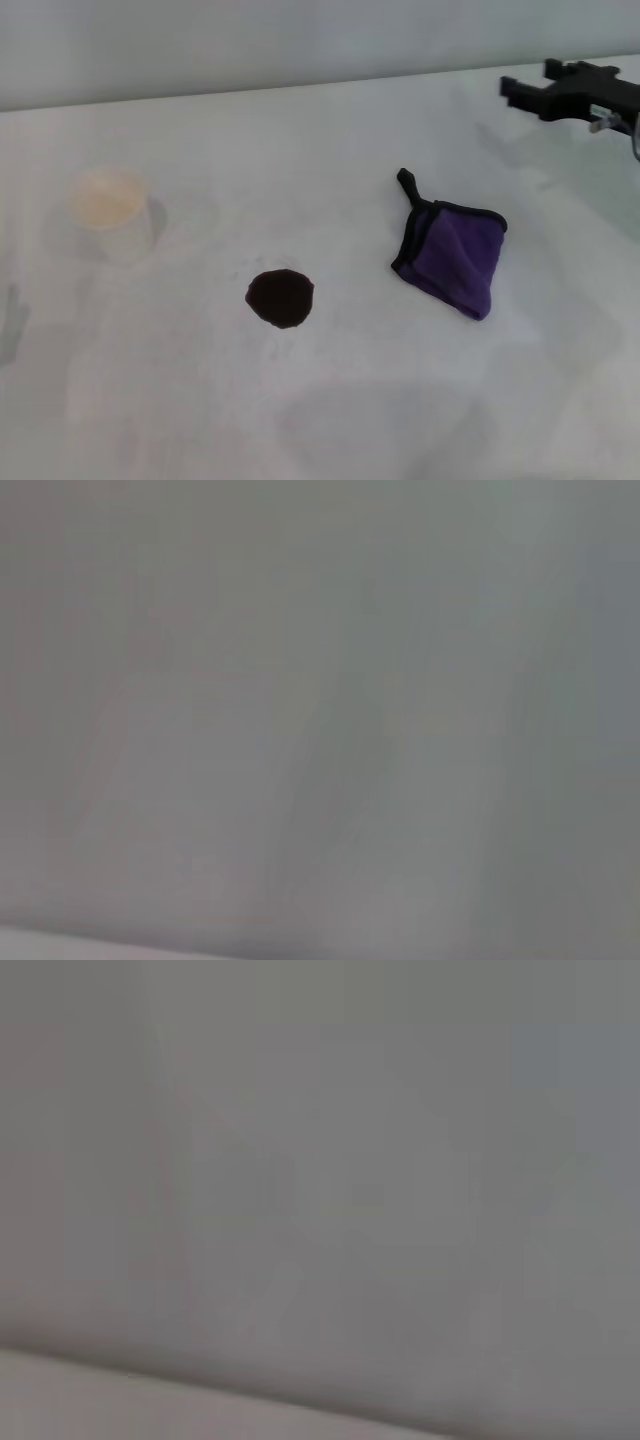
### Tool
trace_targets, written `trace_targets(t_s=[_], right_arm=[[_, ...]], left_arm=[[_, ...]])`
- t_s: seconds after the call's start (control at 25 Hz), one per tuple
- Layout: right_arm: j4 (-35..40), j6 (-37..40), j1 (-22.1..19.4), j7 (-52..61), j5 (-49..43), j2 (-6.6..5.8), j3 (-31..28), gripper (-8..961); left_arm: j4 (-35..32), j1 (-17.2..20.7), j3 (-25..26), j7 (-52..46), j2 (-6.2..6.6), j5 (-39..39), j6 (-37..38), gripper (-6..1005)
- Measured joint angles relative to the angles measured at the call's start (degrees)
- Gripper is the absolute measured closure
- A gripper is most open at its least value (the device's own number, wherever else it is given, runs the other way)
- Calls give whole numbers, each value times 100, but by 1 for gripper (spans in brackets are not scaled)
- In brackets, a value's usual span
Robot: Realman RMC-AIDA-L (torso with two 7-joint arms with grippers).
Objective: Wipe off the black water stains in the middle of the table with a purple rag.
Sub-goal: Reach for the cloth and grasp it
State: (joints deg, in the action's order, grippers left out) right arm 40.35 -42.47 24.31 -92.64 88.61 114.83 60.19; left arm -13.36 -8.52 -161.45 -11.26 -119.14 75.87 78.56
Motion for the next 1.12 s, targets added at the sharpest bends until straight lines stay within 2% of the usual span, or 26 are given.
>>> trace_targets(t_s=[0.12, 0.16, 0.28, 0.4, 0.52, 0.72, 0.92, 1.12], right_arm=[[1154, -521, -140, 1841, -1590, 5, 465, 207], [1154, -521, -140, 1841, -1590, 5, 465, 206], [2205, -1147, -173, 3591, -3343, 24, 837, 205], [3218, -1712, -215, 5053, -4694, 40, 1476, 203], [3990, -2269, -248, 5925, -5240, 41, 1943, 201], [4747, -3061, -249, 7179, -5882, 43, 2502, 200], [4978, -3272, -215, 8041, -6152, 48, 3279, 202], [4670, -2930, -157, 8416, -6263, 54, 3734, 201]], left_arm=[[91, -166, 1, -1, 5, 9, -12, 114], [110, -237, -1, 1, 5, 12, -21, 114], [171, -409, -1, 4, 2, 14, -85, 114], [233, -557, 0, 28, -6, 19, -110, 113], [248, -687, -1, 39, -1, 88, -119, 113], [211, -796, 1, -8, -10, 496, -148, 113], [247, -860, 0, 38, -2, 535, -170, 112], [362, -981, 0, 61, 3, 536, -240, 112]])
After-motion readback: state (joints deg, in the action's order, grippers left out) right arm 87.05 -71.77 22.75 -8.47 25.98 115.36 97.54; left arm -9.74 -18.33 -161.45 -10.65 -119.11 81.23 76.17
